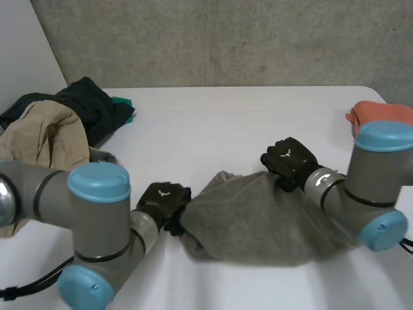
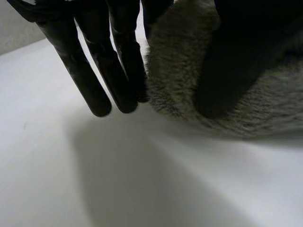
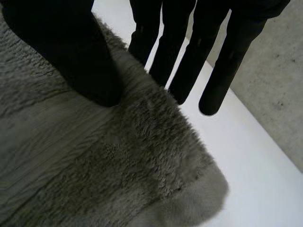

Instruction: Fold the laundry.

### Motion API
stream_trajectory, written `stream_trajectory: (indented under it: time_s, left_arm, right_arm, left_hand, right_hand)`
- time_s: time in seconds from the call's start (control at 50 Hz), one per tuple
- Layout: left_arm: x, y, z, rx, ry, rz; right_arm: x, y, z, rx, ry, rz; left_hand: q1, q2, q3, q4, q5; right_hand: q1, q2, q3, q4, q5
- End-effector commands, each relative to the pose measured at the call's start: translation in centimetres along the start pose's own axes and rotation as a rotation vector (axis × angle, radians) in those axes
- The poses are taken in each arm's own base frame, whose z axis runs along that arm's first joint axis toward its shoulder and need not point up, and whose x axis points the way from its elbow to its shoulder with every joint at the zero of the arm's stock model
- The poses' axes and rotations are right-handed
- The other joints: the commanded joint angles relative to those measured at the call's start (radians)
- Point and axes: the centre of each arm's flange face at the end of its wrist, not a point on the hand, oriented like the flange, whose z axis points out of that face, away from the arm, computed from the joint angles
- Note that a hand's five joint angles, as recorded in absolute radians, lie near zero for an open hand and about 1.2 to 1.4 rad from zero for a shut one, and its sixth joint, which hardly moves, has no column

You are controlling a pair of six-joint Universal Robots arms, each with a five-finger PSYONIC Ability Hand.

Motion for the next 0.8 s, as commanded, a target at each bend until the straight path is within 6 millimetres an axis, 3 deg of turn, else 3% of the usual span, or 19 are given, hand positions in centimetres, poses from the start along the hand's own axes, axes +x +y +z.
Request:
stream_trajectory:
  time_s: [0.02,0.04,0.1,0.12,0.2,0.28,0.38,0.46,0.48,0.54,0.56,0.62,0.64,0.72,0.76,0.8]
  left_arm:
    - [-1.7,-7.6,0.9,0.282,-0.131,0.039]
    - [-2.6,-10.6,0.5,0.385,-0.187,0.049]
    - [-4.1,-15.2,-0.5,0.546,-0.265,0.063]
    - [-5.0,-18.1,-1.4,0.648,-0.314,0.077]
    - [-6.4,-23.2,-4.2,0.848,-0.405,0.1]
    - [-5.9,-24.2,-6.0,0.885,-0.389,0.104]
    - [-4.6,-20.6,-5.5,0.762,-0.339,0.127]
    - [-3.5,-15.8,-4.1,0.617,-0.298,0.147]
    - [-3.0,-13.5,-3.4,0.552,-0.281,0.155]
    - [-2.0,-10.0,-2.2,0.457,-0.249,0.168]
    - [-1.5,-7.7,-1.7,0.391,-0.232,0.177]
    - [-0.8,-4.5,-1.1,0.298,-0.213,0.187]
    - [-0.5,-2.6,-1.1,0.236,-0.213,0.193]
    - [0.4,0.3,-2.2,0.115,-0.211,0.206]
    - [0.8,0.8,-3.0,0.087,-0.205,0.21]
    - [1.1,0.3,-4.2,0.077,-0.199,0.196]
  right_arm:
    - [2.0,-2.4,2.8,0.105,0.103,-0.052]
    - [3.5,-3.8,3.2,0.151,0.161,-0.06]
    - [6.6,-7.0,3.5,0.258,0.291,-0.057]
    - [8.8,-9.3,3.2,0.345,0.382,-0.032]
    - [13.2,-14.4,0.9,0.592,0.518,0.067]
    - [14.1,-17.2,-1.1,0.745,0.492,0.111]
    - [12.2,-15.7,-1.7,0.669,0.373,0.107]
    - [9.3,-12.1,-1.4,0.513,0.275,0.115]
    - [8.2,-10.4,-1.3,0.435,0.247,0.118]
    - [6.5,-7.3,-1.0,0.312,0.205,0.115]
    - [5.2,-5.2,-1.0,0.231,0.174,0.106]
    - [3.5,-2.3,-1.1,0.115,0.134,0.087]
    - [2.8,-0.6,-1.3,0.043,0.112,0.068]
    - [2.1,2.6,-2.0,-0.117,0.089,0.024]
    - [2.2,3.3,-2.4,-0.165,0.089,0.008]
    - [2.5,3.8,-2.8,-0.208,0.088,-0.005]
  left_hand:
    - [0.359,0.251,0.258,0.256,0.314]
    - [0.359,0.251,0.258,0.256,0.314]
    - [0.359,0.251,0.258,0.256,0.314]
    - [0.359,0.251,0.258,0.256,0.314]
    - [0.359,0.251,0.258,0.256,0.314]
    - [0.359,0.251,0.258,0.256,0.314]
    - [0.359,0.251,0.258,0.256,0.314]
    - [0.359,0.251,0.258,0.256,0.314]
    - [0.359,0.251,0.258,0.256,0.314]
    - [0.359,0.251,0.258,0.256,0.314]
    - [0.348,0.24,0.246,0.245,0.302]
    - [0.31,0.202,0.208,0.207,0.264]
    - [0.254,0.146,0.153,0.152,0.209]
    - [0.003,-0.106,-0.099,-0.1,-0.043]
    - [-0.171,-0.279,-0.272,-0.274,-0.216]
    - [-0.534,-0.643,-0.636,-0.637,-0.58]
  right_hand:
    - [0.288,0.241,0.252,0.25,0.269]
    - [0.288,0.241,0.252,0.25,0.269]
    - [0.288,0.241,0.252,0.25,0.269]
    - [0.288,0.241,0.252,0.25,0.269]
    - [0.288,0.241,0.252,0.25,0.269]
    - [0.288,0.241,0.252,0.25,0.269]
    - [0.288,0.241,0.252,0.25,0.269]
    - [0.288,0.241,0.252,0.25,0.269]
    - [0.288,0.241,0.252,0.25,0.269]
    - [0.288,0.241,0.252,0.25,0.269]
    - [0.288,0.241,0.252,0.25,0.269]
    - [0.288,0.241,0.252,0.25,0.269]
    - [0.288,0.241,0.252,0.25,0.269]
    - [0.288,0.241,0.252,0.25,0.269]
    - [0.288,0.241,0.252,0.25,0.269]
    - [0.288,0.241,0.252,0.25,0.269]
